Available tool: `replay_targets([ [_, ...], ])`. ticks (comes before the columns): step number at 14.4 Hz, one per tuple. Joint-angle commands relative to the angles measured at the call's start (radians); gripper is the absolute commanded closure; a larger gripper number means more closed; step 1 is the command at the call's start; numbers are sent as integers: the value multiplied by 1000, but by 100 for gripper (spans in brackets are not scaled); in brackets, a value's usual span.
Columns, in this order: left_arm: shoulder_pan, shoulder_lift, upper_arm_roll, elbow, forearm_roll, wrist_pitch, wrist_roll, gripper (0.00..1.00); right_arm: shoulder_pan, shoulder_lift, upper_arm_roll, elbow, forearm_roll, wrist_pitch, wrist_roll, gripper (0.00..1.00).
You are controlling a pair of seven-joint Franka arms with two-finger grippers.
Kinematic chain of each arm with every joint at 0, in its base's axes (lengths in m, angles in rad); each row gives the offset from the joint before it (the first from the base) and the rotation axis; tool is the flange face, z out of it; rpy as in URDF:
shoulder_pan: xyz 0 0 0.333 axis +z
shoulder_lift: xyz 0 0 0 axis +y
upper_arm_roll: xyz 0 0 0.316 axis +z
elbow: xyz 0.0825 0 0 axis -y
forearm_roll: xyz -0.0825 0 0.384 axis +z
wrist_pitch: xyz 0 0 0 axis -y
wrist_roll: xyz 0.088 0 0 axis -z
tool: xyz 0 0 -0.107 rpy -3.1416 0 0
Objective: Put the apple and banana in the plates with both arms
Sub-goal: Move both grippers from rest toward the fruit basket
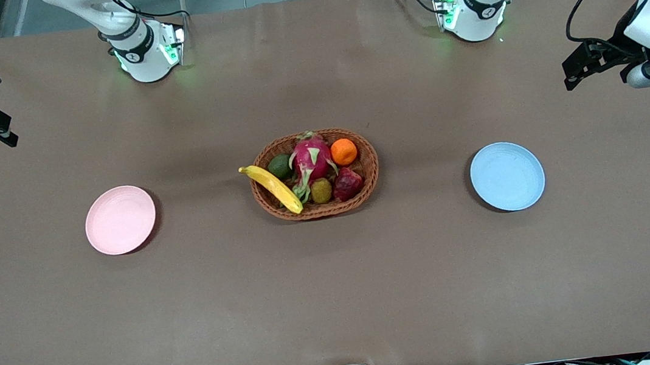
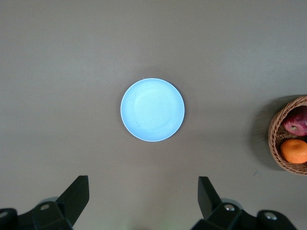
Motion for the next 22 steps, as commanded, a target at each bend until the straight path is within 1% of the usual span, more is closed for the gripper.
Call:
replay_targets([
  [1,4,5,-3,19,-2,-7,-3,0,-11,-14,9,-4,-7,2,8,0],
  [6,5,31,-3,45,6,-5,11,0,-14,-12,9,-2,-8,1,0,0],
  [11,-13,101,-4,39,-10,15,-15,0,-14,3,9,0,-7,10,11,0],
  [13,-19,139,-35,34,-13,54,-44,0,-1,20,12,0,-7,2,5,0],
  [15,-24,181,-64,31,-39,91,-118,0,27,61,15,7,-11,2,5,0],
  [17,-29,212,-84,31,-69,127,-210,0,45,101,17,18,-14,-40,2,0],
  [18,-33,227,-101,33,-69,128,-244,0,65,115,17,24,-13,-66,0,0],
  [19,-39,233,-113,31,-71,128,-274,0,88,144,17,33,-14,-65,1,0],
  [21,-76,264,-119,31,-69,145,-349,0,120,205,17,62,-5,-70,3,0],
  [22,-94,281,-119,30,-69,175,-373,0,137,225,18,56,-4,-71,2,0],
])
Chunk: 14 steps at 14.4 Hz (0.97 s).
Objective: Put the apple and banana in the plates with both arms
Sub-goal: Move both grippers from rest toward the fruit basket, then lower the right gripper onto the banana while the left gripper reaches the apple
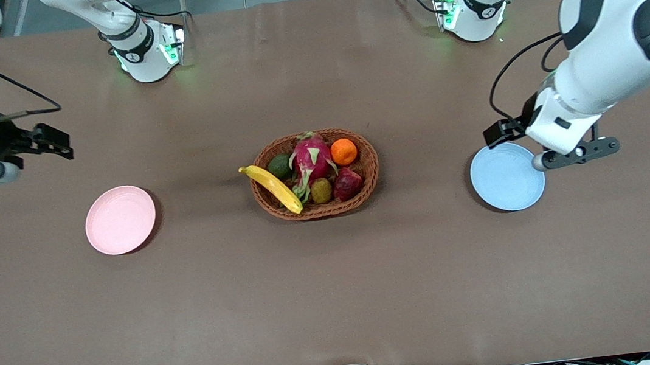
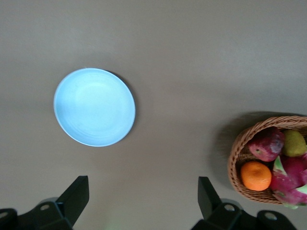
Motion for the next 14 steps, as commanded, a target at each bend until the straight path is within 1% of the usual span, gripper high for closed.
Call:
replay_targets([
  [1,-49,53,1,13,-13,55,-76,0,66,82,-1,35,-4,-26,-19,0],
  [3,-89,92,1,13,-11,107,-154,0,153,143,-1,34,-2,-12,-40,0],
  [5,-129,128,1,15,-5,147,-240,0,245,195,3,38,30,0,-60,0],
  [6,-146,143,1,15,-5,155,-262,0,302,218,3,33,37,35,-59,0],
  [7,-158,166,1,19,-7,169,-283,0,336,250,3,33,39,67,-56,0],
  [9,-163,203,1,19,-11,213,-335,0,374,292,5,33,54,138,-60,0],
  [11,-203,235,0,21,-13,265,-383,0,410,356,5,33,61,208,-62,0],
  [13,-227,269,0,21,-13,323,-469,0,411,410,5,34,61,215,-63,2],
  [14,-233,283,0,21,-13,345,-501,0,413,416,5,35,62,212,-62,4],
])
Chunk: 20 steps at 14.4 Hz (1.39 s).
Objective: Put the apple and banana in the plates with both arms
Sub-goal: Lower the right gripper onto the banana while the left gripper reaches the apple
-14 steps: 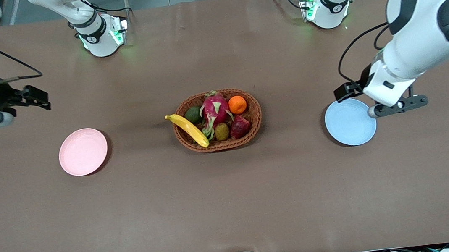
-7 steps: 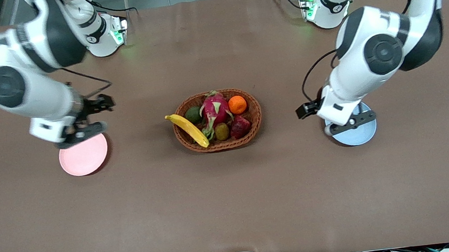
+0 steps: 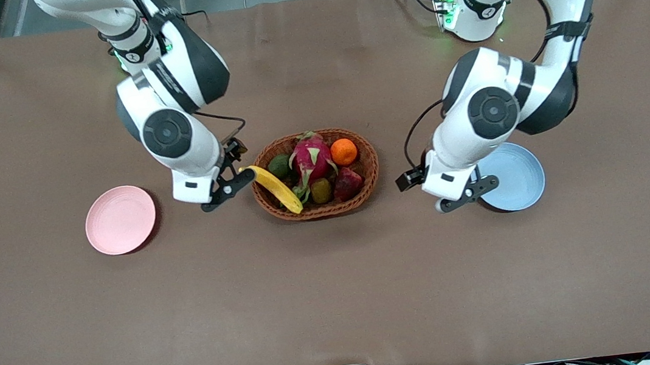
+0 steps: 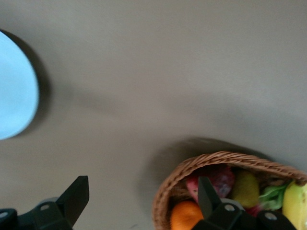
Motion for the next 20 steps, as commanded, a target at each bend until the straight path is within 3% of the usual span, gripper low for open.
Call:
replay_targets([
  [1,-42,44,4,20,-14,52,-90,0,0,45,-9,19,21,-7,-21,5],
  [13,-171,211,5,12,-11,280,-407,0,46,121,-9,15,25,36,-21,36],
  [20,-205,251,4,12,-14,314,-527,0,52,121,-9,-2,25,15,-20,42],
])
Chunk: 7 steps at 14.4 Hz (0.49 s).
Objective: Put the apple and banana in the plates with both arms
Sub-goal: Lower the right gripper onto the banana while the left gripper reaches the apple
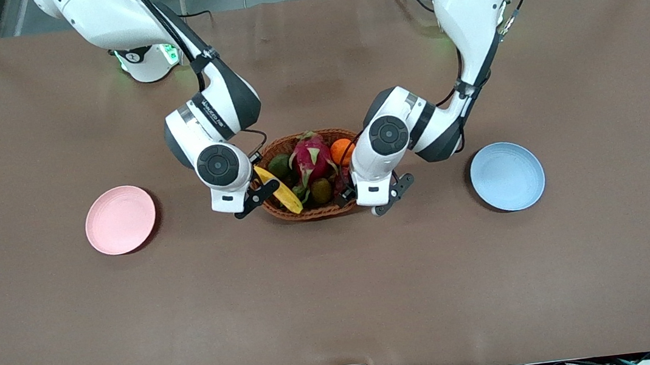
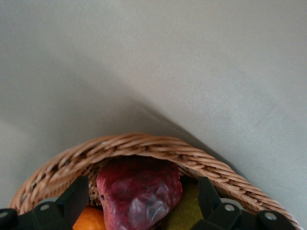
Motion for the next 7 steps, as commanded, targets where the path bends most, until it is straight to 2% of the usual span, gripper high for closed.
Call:
replay_targets([
  [1,-18,18,7,12,-14,6,-33,0,8,-7,-5,-7,10,-20,-8,44],
  [7,-29,43,7,12,-14,19,-33,0,10,-8,-5,-3,10,-17,-10,51],
])
